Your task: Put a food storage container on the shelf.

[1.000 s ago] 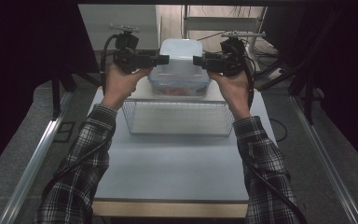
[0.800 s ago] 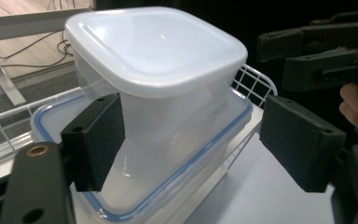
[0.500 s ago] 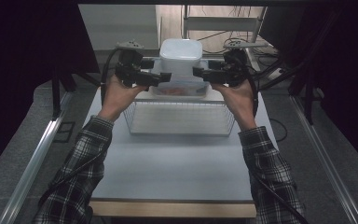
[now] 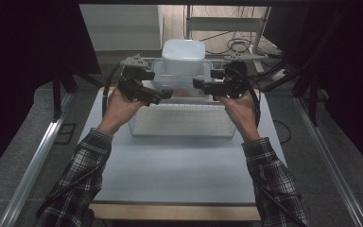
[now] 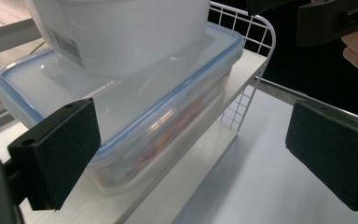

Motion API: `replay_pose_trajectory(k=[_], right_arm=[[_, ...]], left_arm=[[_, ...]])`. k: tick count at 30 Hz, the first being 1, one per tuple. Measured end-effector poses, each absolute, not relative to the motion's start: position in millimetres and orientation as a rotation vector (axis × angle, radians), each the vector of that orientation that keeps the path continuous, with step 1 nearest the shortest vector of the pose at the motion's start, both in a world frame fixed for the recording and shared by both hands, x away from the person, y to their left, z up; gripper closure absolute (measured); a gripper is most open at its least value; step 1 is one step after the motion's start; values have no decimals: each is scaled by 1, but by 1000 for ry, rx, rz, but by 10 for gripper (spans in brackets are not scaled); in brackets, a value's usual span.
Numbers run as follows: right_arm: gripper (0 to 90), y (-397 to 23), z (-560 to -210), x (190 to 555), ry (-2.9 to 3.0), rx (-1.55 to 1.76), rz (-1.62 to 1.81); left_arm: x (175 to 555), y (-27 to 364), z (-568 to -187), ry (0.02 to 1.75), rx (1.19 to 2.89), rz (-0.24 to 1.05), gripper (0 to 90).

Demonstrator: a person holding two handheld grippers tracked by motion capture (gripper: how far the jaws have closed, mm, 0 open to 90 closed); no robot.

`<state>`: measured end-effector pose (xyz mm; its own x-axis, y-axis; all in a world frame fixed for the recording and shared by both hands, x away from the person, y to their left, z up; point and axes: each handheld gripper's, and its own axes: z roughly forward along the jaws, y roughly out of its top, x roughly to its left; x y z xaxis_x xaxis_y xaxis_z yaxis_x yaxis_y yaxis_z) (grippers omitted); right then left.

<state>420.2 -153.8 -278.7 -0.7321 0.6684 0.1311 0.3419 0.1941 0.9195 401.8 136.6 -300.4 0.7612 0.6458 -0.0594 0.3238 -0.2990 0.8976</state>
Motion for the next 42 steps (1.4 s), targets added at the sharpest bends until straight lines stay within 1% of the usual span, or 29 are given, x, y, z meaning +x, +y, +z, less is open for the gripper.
replay_pose_trajectory(k=[15, 18, 26, 32, 42], right_arm=[[103, -155, -292, 406, 2213, 904, 1550], [93, -156, -296, 403, 2216, 901, 1549], [64, -158, -307, 398, 2238, 891, 1537], [50, -159, -313, 393, 2247, 874, 1522], [32, -161, -324, 383, 2279, 849, 1504]], left_arm=[[391, 138, -314, 706, 1926, 341, 34], [389, 140, -319, 694, 1930, 313, 33], [382, 140, -328, 678, 1939, 312, 26], [377, 139, -337, 663, 1942, 273, 20], [367, 136, -353, 658, 1968, 276, 15]])
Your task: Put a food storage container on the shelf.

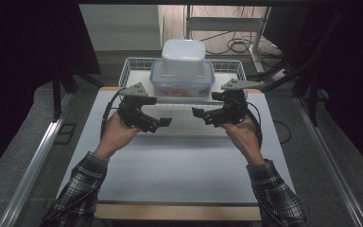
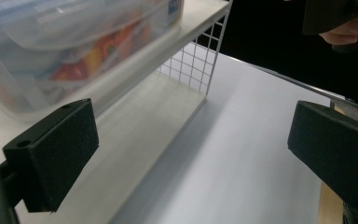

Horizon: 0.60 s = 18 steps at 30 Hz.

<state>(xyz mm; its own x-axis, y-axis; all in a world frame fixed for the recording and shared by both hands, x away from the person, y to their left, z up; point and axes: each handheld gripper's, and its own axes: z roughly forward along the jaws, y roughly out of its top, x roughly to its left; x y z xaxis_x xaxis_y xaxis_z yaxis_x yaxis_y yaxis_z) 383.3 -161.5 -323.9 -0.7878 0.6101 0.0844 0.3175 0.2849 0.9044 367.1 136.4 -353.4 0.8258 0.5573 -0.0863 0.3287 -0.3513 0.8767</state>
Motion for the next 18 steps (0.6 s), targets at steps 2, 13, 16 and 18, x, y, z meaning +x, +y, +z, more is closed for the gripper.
replay_pose_trajectory(k=[2, 13, 16, 18], right_arm=[[28, -162, -326, 381, 2284, 847, 1501], [9, -160, -345, 366, 2307, 809, 1473], [0, -160, -352, 364, 2317, 812, 1468], [0, -161, -357, 363, 2323, 823, 1465]], left_arm=[[365, 136, -357, 660, 1977, 278, 10], [351, 135, -377, 689, 1998, 270, 0], [348, 135, -387, 695, 1999, 259, 0], [346, 136, -393, 698, 1994, 245, 0]])
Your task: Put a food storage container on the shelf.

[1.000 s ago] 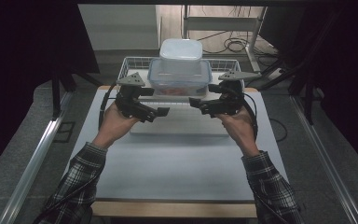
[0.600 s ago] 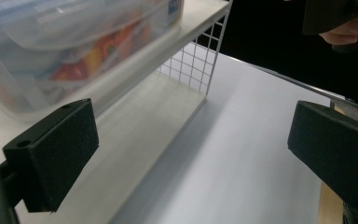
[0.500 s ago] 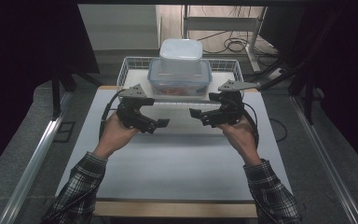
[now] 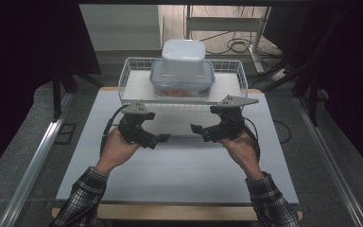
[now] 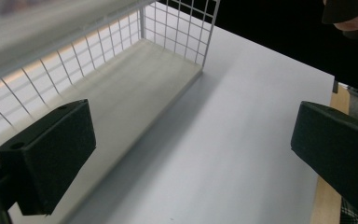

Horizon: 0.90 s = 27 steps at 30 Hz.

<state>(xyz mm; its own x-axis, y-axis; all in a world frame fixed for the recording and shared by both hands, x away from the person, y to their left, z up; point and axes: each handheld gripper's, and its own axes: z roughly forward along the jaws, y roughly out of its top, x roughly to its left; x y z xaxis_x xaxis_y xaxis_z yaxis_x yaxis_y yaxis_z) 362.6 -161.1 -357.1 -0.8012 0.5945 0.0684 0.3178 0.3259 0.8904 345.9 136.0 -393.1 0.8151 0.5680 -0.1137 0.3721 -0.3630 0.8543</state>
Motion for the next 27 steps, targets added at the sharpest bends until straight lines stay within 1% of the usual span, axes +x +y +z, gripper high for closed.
replay_pose_trajectory(k=[14, 19, 27], right_arm=[[0, -168, -386, 353, 2343, 844, 1463], [0, -172, -404, 347, 2342, 862, 1457], [0, -181, -412, 341, 2340, 884, 1434]], left_arm=[[328, 136, -422, 705, 1984, 272, 3], [321, 138, -435, 710, 1976, 293, 7], [315, 143, -448, 727, 1981, 291, 12]])
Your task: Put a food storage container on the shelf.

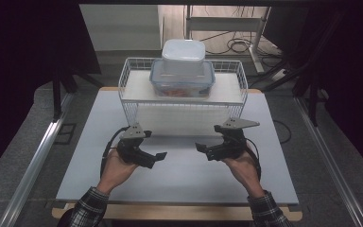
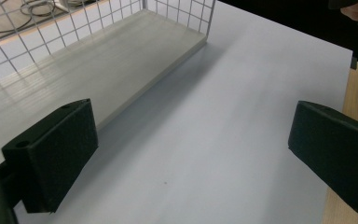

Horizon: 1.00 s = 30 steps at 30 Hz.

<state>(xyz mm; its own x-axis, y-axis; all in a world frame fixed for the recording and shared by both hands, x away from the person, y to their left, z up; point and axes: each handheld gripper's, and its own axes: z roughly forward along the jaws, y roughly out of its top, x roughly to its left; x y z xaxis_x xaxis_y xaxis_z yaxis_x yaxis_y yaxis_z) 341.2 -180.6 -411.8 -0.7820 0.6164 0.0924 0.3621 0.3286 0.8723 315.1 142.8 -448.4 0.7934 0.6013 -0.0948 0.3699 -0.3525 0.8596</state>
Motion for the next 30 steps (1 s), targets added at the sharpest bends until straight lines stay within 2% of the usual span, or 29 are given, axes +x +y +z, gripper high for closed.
replay_pose_trajectory(k=[19, 30], right_arm=[[0, -204, -434, 321, 2347, 941, 1364], [0, -227, -447, 307, 2327, 975, 1335]], left_arm=[[289, 158, -472, 787, 1979, 278, 21], [278, 170, -489, 841, 1979, 326, 25]])
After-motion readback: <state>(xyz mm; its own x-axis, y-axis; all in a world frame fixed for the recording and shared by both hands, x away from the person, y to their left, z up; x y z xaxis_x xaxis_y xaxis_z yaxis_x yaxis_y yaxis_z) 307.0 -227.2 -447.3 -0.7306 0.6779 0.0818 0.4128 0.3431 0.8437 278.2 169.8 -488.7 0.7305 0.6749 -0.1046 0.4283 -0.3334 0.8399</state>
